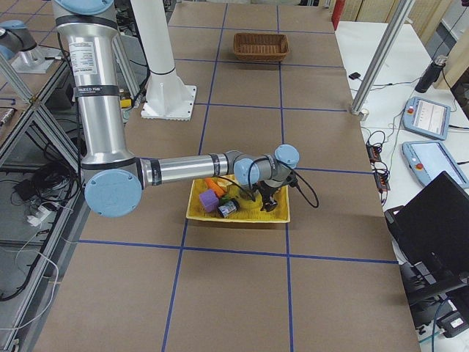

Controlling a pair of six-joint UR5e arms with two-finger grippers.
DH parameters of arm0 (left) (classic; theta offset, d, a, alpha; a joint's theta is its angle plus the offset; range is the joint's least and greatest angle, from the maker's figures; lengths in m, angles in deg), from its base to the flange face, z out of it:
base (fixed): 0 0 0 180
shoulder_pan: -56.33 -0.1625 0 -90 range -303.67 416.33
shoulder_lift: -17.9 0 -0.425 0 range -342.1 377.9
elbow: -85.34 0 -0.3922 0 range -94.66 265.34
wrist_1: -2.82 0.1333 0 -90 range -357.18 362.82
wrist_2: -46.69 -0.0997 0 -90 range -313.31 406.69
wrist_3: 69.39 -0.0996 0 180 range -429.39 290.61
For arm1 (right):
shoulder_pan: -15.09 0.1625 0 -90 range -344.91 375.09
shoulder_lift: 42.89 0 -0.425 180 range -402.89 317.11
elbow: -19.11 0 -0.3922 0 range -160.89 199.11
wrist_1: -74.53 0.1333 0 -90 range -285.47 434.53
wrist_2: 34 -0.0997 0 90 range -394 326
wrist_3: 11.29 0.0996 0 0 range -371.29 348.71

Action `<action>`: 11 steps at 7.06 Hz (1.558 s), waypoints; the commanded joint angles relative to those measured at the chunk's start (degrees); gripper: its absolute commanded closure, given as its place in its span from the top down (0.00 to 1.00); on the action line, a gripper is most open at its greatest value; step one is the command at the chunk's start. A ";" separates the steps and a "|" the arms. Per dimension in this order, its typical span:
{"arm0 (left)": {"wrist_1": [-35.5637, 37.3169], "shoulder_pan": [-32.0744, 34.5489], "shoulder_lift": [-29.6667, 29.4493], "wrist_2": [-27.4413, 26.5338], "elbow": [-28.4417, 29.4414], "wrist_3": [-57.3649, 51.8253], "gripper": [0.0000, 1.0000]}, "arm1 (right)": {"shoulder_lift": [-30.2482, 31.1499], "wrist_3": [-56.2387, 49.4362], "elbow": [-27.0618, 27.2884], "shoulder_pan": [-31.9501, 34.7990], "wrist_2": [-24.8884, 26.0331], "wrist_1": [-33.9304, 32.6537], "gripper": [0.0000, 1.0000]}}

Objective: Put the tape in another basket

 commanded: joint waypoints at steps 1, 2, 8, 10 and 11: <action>0.00 0.04 0.03 0.00 -1.18 0.01 1.00 | -0.26 -0.02 -1.03 -1.03 0.88 0.06 0.44; 0.00 0.04 0.03 0.00 -1.18 0.01 1.00 | -0.44 -0.63 -0.77 -1.03 0.71 0.06 0.00; 0.00 0.04 -1.80 -0.09 -2.50 0.18 1.00 | -3.85 2.85 6.24 4.24 -7.03 -0.02 0.00; -2.70 0.04 -4.52 -0.09 -2.50 3.49 1.00 | -11.22 18.36 6.52 3.72 -7.46 3.20 0.00; -8.73 -0.31 -4.63 -0.09 -2.33 11.01 1.00 | -12.90 26.61 6.35 2.41 -7.46 9.84 0.00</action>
